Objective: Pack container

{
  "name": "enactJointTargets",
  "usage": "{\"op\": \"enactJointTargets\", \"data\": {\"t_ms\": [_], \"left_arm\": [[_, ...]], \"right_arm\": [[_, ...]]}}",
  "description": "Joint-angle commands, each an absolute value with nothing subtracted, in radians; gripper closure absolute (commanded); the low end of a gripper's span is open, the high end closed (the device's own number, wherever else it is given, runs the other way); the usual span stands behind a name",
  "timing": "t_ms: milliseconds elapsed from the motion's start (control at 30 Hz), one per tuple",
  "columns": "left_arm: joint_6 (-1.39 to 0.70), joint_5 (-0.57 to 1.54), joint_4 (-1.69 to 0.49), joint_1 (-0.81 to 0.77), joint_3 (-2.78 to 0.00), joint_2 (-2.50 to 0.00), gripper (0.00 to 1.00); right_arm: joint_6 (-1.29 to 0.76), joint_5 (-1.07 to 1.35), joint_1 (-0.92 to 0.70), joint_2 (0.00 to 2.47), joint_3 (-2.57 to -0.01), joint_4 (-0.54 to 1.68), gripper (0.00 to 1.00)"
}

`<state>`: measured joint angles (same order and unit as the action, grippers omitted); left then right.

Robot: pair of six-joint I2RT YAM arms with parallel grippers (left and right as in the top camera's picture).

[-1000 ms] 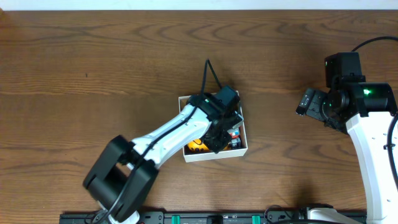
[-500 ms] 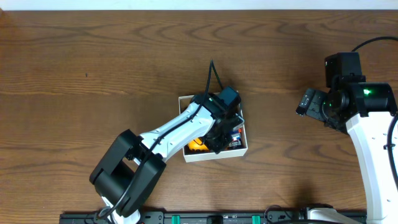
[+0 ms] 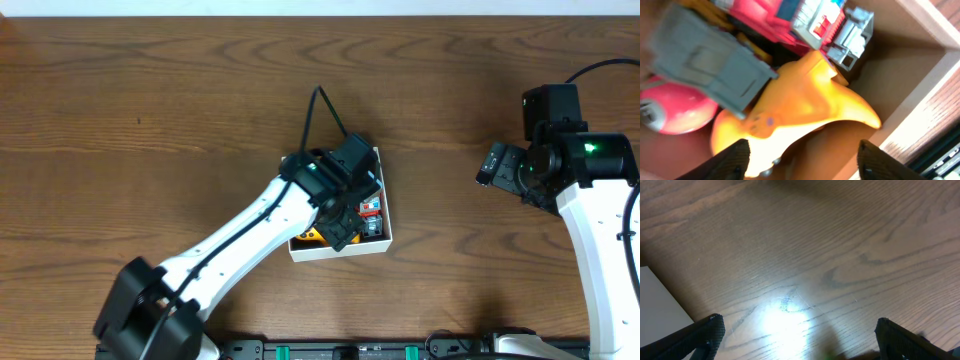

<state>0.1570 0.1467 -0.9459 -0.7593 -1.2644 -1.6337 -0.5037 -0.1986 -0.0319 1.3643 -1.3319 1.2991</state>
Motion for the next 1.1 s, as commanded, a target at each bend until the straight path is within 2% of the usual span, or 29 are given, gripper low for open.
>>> {"op": "enactJointTargets", "data": {"t_ms": [0,33,100,300,600,833,1067], "left_arm": [[0.163,0.095,-0.954,-0.753,-1.25,-1.597,0.28],[0.163,0.088,-0.957,-0.753,-1.25,-1.591,0.27],[0.163,0.067,-0.965,-0.753,-1.25,-1.583,0.18],[0.162,0.032,-0.987,-0.748,-1.25,-1.552,0.02],[0.158,-0.021,-0.952,-0.652,-1.25,-1.418,0.02],[0.106,-0.02,-0.82,-0.405,-1.25,-1.352,0.02],[-0.006,-0.019,-0.715,-0.153,-1.25,-1.352,0.02]], "right_arm": [[-0.492,-0.213,-0.023,1.368,-1.327,1.301,0.01],[-0.492,-0.213,-0.023,1.368,-1.327,1.301,0.01],[-0.492,-0.213,-0.023,1.368,-1.327,1.299,0.01],[-0.491,-0.213,-0.023,1.368,-1.327,1.286,0.01],[-0.386,-0.212,-0.028,1.368,-1.327,1.145,0.01],[-0.189,-0.135,-0.034,1.368,-1.327,0.835,0.01],[-0.184,-0.179,-0.031,1.368,-1.327,0.577,0.01]]}}
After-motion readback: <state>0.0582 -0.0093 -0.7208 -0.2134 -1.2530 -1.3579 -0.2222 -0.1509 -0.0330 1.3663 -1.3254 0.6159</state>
